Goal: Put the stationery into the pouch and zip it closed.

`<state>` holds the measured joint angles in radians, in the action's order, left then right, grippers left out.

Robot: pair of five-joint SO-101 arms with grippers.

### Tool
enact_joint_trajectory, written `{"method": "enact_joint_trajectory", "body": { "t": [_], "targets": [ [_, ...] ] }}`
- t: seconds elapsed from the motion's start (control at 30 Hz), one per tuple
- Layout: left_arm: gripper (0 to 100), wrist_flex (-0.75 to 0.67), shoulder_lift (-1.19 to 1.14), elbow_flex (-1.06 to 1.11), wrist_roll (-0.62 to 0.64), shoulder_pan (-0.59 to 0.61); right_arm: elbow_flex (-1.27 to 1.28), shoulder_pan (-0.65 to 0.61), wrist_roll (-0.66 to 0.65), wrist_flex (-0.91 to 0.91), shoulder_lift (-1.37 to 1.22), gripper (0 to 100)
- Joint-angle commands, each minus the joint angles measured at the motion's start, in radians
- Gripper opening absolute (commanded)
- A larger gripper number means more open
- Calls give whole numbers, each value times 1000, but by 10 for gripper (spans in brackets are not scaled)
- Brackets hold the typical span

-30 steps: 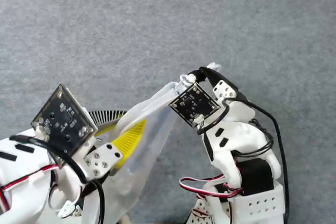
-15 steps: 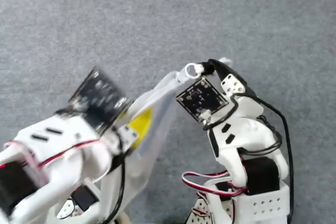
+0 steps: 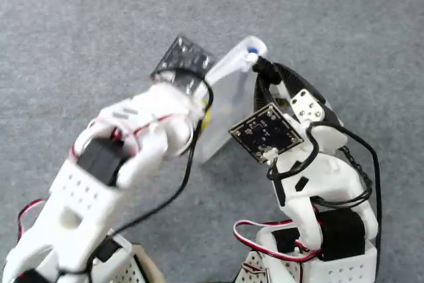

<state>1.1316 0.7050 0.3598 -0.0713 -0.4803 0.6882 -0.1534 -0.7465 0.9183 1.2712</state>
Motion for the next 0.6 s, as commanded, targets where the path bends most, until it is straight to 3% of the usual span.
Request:
{"method": "enact_joint_trajectory", "body": {
  "t": [0.0,0.23,0.4,0.57],
  "targets": [
    [184,-52,-95,-5,8,91,-65,-23,5,23,7,15],
    [202,-57,-180,-8,8,197,-62,-34,5,25,7,15],
    [313,-57,-176,-10,9,242,-50,-34,0,23,7,16],
    [316,-51,-176,-10,9,257,-8,-34,-2,20,7,19]
  ]
}}
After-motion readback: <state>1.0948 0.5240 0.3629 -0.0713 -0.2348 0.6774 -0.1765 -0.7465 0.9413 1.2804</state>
